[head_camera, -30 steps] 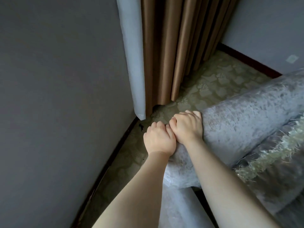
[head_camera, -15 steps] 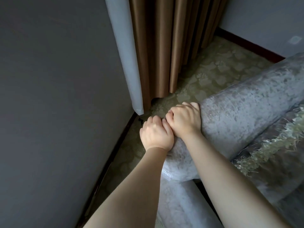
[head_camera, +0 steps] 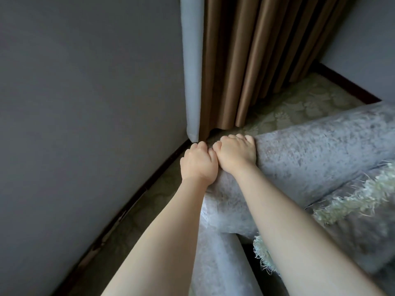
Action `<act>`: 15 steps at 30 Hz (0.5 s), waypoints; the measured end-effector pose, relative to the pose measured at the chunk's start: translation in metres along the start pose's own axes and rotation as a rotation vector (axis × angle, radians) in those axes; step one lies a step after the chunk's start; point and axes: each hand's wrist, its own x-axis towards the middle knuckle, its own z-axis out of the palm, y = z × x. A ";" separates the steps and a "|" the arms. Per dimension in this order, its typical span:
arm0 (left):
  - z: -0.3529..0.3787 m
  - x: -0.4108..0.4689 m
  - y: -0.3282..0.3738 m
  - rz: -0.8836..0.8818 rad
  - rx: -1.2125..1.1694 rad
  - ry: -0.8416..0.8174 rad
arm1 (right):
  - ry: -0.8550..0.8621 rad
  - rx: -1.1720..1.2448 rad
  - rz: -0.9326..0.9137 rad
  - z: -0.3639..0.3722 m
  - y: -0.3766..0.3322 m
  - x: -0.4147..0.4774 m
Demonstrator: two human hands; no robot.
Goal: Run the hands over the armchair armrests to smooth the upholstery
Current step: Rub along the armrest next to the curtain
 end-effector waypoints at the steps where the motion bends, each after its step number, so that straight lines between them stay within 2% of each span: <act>1: -0.003 -0.008 -0.004 0.001 0.005 -0.001 | -0.013 -0.002 -0.004 -0.001 -0.004 -0.007; 4: -0.013 -0.017 -0.014 -0.011 0.022 -0.025 | -0.031 -0.008 -0.004 -0.002 -0.019 -0.018; 10: -0.005 -0.005 -0.029 0.082 0.009 0.040 | 0.140 -0.001 0.100 0.012 -0.024 -0.010; 15: -0.001 0.000 -0.033 0.110 0.009 0.039 | 0.178 -0.023 0.095 0.016 -0.025 -0.006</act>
